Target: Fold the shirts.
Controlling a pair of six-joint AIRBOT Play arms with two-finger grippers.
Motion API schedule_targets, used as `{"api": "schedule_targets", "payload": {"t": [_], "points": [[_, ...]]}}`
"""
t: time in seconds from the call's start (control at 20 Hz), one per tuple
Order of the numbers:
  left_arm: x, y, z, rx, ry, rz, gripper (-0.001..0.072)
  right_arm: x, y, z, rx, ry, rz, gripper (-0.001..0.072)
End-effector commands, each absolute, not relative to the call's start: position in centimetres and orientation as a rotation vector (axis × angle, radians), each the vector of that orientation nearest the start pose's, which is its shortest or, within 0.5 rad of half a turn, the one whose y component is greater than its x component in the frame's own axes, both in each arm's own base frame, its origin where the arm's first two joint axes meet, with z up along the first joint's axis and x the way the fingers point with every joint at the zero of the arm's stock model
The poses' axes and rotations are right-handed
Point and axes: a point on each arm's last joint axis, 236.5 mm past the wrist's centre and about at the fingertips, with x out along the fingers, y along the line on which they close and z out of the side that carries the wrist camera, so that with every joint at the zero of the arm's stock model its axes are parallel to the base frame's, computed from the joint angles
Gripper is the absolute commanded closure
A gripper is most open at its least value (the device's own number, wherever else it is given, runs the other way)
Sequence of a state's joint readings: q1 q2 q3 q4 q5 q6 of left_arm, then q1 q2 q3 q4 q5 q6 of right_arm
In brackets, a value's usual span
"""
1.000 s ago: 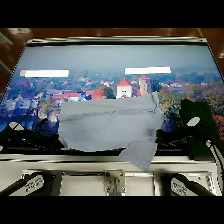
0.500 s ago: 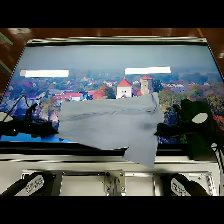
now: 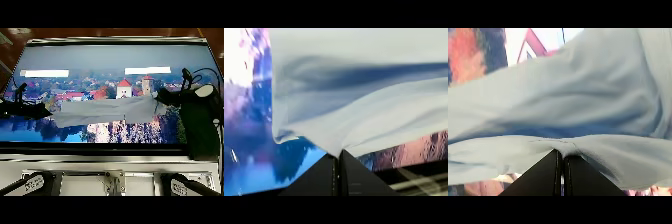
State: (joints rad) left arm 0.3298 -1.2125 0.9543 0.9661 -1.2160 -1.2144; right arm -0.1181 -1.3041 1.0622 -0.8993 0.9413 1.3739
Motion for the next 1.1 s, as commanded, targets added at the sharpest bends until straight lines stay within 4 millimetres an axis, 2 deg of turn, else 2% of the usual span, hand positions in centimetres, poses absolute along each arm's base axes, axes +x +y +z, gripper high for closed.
{"api": "schedule_targets", "payload": {"t": [0.0,0.15,0.35,0.4,0.45,0.5,0.55,0.6,0.65,0.8,0.85,0.95,1.05], "points": [[38.6,-0.2,0.1,-0.523,1.186,-0.232,0.0673,47.9,6.6,2.7,0.570,1.007,0.231,0.0647],[40.3,0.1,-1.1,-0.556,1.193,-0.231,0.0672,50.1,6.2,0.4,0.585,1.020,0.207,0.0647],[39.9,-1.4,-5.2,-0.584,1.304,-0.255,0.0671,50.1,6.1,-4.8,0.613,1.113,0.178,0.0645],[39.8,-1.9,-5.9,-0.583,1.323,-0.265,0.0652,50.0,6.1,-5.8,0.616,1.129,0.173,0.0634],[39.7,-2.4,-6.4,-0.581,1.339,-0.274,0.0514,50.0,6.1,-6.3,0.622,1.136,0.168,0.0553],[39.7,-2.6,-6.5,-0.579,1.346,-0.278,0.0319,50.1,6.0,-6.6,0.619,1.137,0.170,0.0244],[39.7,-2.6,-6.6,-0.576,1.346,-0.276,0.0168,50.0,6.1,-6.5,0.584,1.132,0.194,0.0042],[39.6,-1.9,-6.5,-0.558,1.348,-0.267,0.0133,49.7,5.8,-6.1,0.540,1.132,0.221,0.0041],[39.4,-0.8,-6.4,-0.539,1.366,-0.236,0.0132,49.2,4.9,-5.5,0.486,1.135,0.237,0.0041],[38.1,4.1,-5.6,-0.470,1.454,-0.081,0.0133,46.4,-0.1,-5.0,0.383,1.216,0.155,0.0040],[37.7,4.9,-5.0,-0.460,1.474,-0.063,0.0133,45.3,-1.1,-5.3,0.402,1.260,0.133,0.0040],[37.4,4.9,-3.6,-0.466,1.492,-0.082,0.0136,43.6,-1.8,-6.4,0.452,1.338,0.128,0.0040],[37.3,3.5,-2.3,-0.498,1.491,-0.129,0.0153,43.3,-0.9,-7.7,0.513,1.376,0.148,0.0039]]}}
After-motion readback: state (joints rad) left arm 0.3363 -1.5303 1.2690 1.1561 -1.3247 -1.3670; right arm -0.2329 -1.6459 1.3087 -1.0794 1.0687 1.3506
